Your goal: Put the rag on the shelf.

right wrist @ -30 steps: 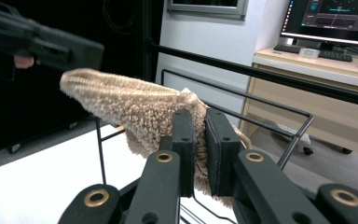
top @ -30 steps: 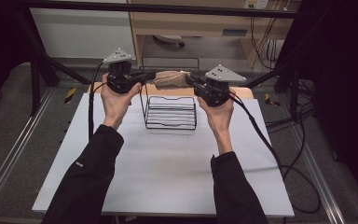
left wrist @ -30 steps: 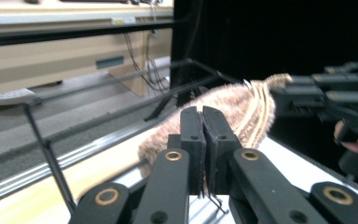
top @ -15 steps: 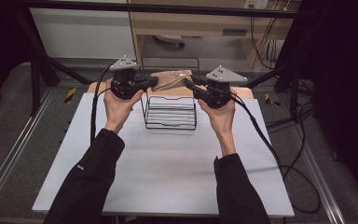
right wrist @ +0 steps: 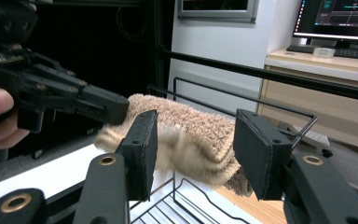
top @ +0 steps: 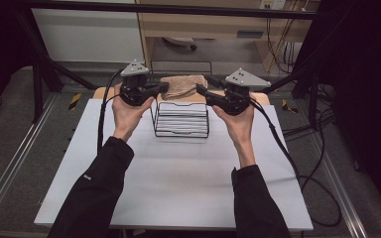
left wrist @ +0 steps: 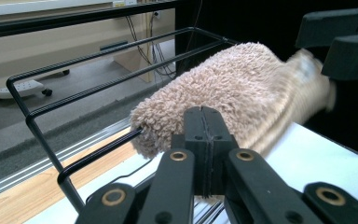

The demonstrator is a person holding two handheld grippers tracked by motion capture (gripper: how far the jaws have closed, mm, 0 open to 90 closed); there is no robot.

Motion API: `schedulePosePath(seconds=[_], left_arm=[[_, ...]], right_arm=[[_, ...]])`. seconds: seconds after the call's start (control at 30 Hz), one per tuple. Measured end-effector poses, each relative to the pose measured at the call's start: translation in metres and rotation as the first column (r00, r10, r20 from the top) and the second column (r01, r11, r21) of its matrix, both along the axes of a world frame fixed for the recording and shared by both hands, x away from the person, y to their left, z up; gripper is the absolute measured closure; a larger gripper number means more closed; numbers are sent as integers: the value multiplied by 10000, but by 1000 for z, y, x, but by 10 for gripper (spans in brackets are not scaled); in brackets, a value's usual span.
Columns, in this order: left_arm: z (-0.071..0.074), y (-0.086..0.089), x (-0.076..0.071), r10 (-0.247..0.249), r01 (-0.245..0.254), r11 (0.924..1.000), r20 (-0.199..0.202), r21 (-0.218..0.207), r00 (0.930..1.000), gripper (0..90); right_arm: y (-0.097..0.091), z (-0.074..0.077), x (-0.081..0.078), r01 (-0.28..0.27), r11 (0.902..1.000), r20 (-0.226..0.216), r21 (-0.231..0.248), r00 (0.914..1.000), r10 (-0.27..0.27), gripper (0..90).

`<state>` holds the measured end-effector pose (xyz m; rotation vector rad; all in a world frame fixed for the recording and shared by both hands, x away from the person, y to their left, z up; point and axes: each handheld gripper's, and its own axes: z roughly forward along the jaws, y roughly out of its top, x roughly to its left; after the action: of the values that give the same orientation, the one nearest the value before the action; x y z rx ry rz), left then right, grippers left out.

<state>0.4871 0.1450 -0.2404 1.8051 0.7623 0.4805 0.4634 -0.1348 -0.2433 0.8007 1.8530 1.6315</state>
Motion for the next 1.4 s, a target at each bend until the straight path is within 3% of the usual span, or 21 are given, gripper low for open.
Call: schedulePosePath(seconds=[0.13, 0.27, 0.43, 0.6, 0.8, 0.93, 1.07, 1.33, 1.37, 1.4], left_arm=[[-2, -1, 1, 18, -19, 10000, 34, 95, 10000, 898], [-5, -2, -1, -38, 37, 9999, 87, 159, 10000, 898], [-13, -1, -6, -156, 150, 9992, 171, 362, 9997, 895], [-20, -2, -6, -76, 69, 9986, 128, 519, 9999, 892], [-22, -1, -5, -21, 19, 9989, 53, 471, 10000, 865], [-24, 1, -9, 27, -27, 9995, -17, 328, 10000, 809], [-27, 4, -13, 100, -97, 9990, -80, 440, 9999, 730], [-36, 13, -24, 90, -71, 9979, -284, 650, 9996, 560], [-38, 15, -25, 80, -55, 9977, -373, 674, 9993, 501], [-39, 16, -26, 89, -60, 9978, -433, 653, 9990, 501]], right_arm=[[1, 0, 1, -150, 9999, -106, -75, 9998, 150, 665], [5, -6, 5, -330, 9984, -855, -452, 9959, 291, 834], [12, -16, 10, -140, 9929, -1098, -1179, 9940, 10, 883], [10, -21, 15, 256, 9933, -1183, -1129, 9922, -391, 879], [9, -21, 13, 211, 9939, -1100, -1084, 9934, -331, 829], [6, -20, 8, 82, 9952, -1219, -979, 9923, -202, 759], [1, -19, 3, 53, 9959, -1270, -902, 9918, -168, 696], [-8, -17, -8, 13, 9977, -1571, -677, 9875, -119, 471], [-11, -18, -10, 21, 9982, -1704, -593, 9853, -122, 417], [-11, -18, -10, 21, 9982, -1704, -593, 9853, -122, 417]])
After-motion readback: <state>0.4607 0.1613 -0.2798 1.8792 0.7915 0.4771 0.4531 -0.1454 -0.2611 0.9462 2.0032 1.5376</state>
